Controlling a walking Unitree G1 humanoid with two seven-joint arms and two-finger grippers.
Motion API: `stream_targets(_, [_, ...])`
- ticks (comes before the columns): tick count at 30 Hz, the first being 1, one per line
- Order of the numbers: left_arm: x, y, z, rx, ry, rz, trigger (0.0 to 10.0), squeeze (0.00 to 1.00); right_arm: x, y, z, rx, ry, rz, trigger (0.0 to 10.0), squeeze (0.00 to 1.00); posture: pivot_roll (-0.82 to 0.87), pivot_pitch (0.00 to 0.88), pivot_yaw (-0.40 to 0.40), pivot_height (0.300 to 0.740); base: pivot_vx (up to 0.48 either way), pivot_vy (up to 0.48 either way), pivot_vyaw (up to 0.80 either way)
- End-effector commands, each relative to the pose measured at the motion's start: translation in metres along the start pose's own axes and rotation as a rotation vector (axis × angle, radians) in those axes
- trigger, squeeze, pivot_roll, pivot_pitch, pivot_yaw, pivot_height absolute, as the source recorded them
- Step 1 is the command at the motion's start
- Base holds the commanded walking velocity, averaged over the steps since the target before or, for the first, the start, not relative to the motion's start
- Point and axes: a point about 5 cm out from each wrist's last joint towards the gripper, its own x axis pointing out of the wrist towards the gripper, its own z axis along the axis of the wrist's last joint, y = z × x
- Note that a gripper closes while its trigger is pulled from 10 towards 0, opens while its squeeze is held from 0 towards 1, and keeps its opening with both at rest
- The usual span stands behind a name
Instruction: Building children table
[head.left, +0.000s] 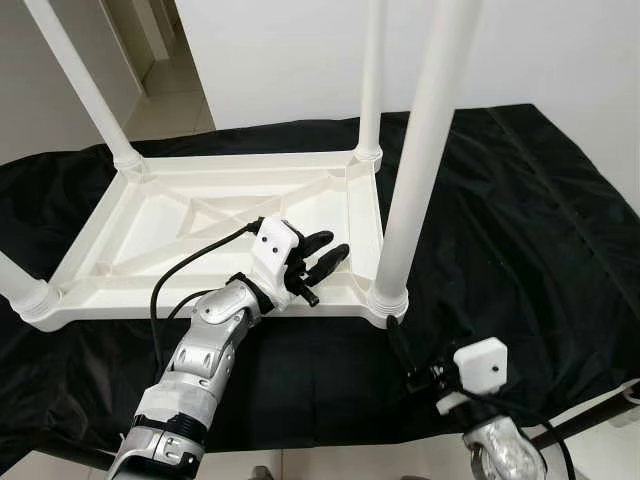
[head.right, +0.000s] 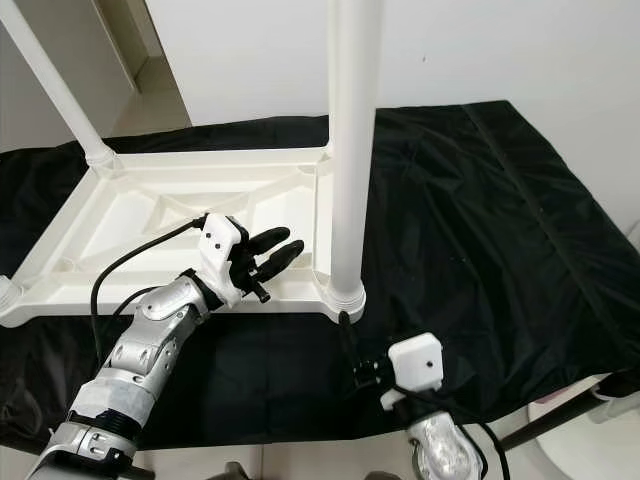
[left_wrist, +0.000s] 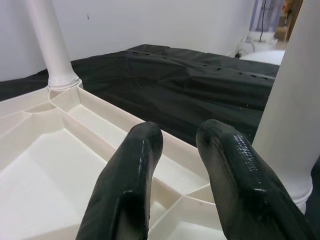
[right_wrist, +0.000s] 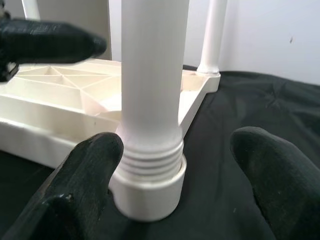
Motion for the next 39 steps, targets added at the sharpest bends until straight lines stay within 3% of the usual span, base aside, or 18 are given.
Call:
stream_targets(1, [-0.001,-0.007,0.001,0.017,-0.004,-0.098,10.0,0.00,0.001,-0.003,0.000,0.012,0.009,0.003,10.0,0.00,0.01,0.000,0.040,0.740,0.000,0.000,0.00])
stream_targets(9, [-0.001,-0.023,0.004,0.005,-0.013,-0.196,10.0,0.00,0.017,-0.019,0.005,-0.026,-0.005,-0.021,10.0,0.00,0.01,0.019,0.004,0.740,0.000,0.000,0.00])
stream_targets(25, [0.006,-0.047,0.006,0.007,-0.020,-0.349,10.0,0.00,0.031,-0.022,0.007,0.004,0.012,0.095,10.0,0.00,-0.01,0.000,-0.001,0.740,0.000,0.000,0.00])
stream_targets(32, [0.001,-0.036,0.009,0.051,-0.018,-0.366,10.0,0.00,0.030,-0.024,0.002,0.086,0.060,0.199,10.0,0.00,-0.01,0.000,0.011,0.740,0.000,0.000,0.00])
stream_targets(39, [-0.013,-0.025,0.010,0.043,0.000,-0.369,10.0,0.00,0.033,-0.028,0.003,0.125,0.060,0.204,10.0,0.00,-0.01,0.002,0.013,0.740,0.000,0.000,0.00])
